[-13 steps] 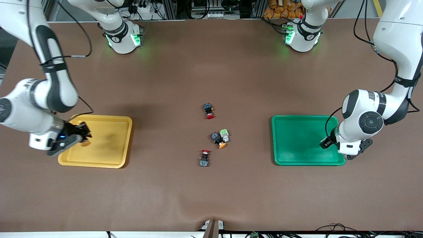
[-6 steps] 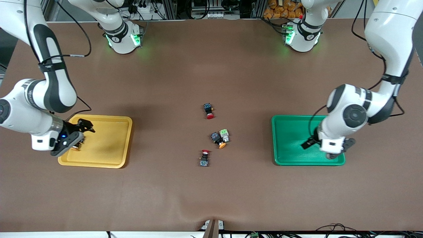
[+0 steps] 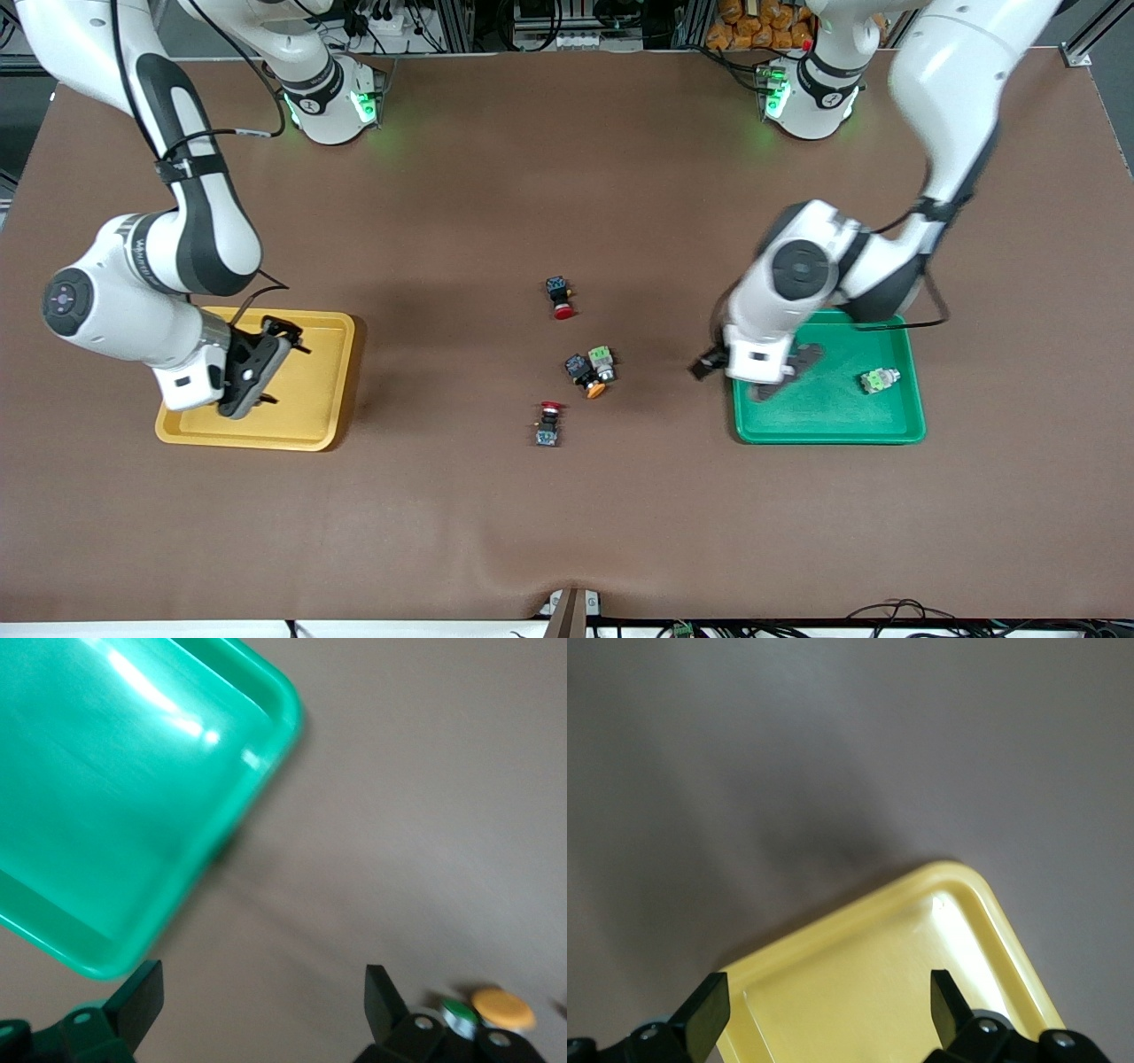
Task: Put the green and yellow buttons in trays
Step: 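Open the left gripper over the green tray while the right gripper releases yellow, then move the left gripper to the second green button beside the red buttons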
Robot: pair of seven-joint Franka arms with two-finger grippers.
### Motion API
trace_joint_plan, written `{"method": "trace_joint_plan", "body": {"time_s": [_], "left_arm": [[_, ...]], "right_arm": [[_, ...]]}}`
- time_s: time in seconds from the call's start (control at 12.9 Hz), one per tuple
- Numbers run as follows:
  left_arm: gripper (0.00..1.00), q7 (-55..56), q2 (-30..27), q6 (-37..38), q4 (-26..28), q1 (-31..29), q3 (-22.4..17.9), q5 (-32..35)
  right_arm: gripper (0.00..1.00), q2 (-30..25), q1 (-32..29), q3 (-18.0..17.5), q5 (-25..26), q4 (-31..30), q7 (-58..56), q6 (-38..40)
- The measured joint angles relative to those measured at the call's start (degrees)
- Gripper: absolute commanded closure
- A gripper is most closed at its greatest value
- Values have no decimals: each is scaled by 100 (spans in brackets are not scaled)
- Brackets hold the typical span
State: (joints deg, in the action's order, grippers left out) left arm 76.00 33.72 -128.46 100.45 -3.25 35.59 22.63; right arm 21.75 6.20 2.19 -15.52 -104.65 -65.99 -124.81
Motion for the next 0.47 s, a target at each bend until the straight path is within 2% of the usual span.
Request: {"method": "trace_joint_plan", "body": {"time_s": [0.31, 0.47], "left_arm": [[0, 396, 543, -4, -587, 1059, -472, 58], [0, 726, 645, -18, -710, 1377, -705, 58]], "right_arm": [[0, 20, 411, -13, -163, 3, -142, 217], [0, 52, 691, -15, -171, -4, -135, 242]]}}
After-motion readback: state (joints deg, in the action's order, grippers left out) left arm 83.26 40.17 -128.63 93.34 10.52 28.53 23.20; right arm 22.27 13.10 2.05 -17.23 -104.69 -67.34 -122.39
